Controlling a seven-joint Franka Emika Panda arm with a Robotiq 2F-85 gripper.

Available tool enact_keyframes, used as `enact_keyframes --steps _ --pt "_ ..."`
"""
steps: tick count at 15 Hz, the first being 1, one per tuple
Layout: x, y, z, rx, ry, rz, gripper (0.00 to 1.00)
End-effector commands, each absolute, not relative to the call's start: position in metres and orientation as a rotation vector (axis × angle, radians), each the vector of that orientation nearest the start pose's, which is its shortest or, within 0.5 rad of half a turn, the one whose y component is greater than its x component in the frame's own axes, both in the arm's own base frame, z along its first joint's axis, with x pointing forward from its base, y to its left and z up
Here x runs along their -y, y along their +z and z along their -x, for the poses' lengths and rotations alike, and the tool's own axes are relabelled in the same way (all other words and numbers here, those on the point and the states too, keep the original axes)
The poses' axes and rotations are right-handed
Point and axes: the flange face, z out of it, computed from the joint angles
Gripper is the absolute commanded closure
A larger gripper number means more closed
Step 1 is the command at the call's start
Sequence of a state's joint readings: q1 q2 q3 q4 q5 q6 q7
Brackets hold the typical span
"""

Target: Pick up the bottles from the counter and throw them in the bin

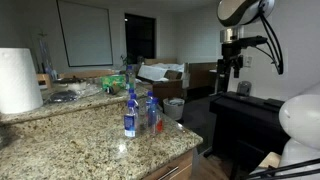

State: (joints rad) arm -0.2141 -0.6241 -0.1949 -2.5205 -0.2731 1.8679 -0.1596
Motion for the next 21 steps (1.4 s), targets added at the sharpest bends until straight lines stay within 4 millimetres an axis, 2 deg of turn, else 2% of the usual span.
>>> enact_keyframes --steps 1,7,8,10,12,14,18,21 --pt "0.166 0.480 -0.321 -0.207 0.115 3.265 0.00" --pt "0.166 0.480 -0.321 -0.207 0.115 3.265 0.00" --pt "0.164 0.479 -0.326 -0.265 0.057 3.286 0.00" --pt "0.156 0.480 -0.344 -0.301 -0.045 3.299 0.00" --pt "0.138 0.481 -0.371 -0.282 -0.169 3.286 0.00" --pt "0.114 0.472 -0.401 -0.173 -0.233 3.254 0.00" --pt "0.037 0.450 -0.455 0.071 -0.209 3.118 0.00" --pt "-0.019 0.445 -0.490 0.231 -0.177 3.025 0.00"
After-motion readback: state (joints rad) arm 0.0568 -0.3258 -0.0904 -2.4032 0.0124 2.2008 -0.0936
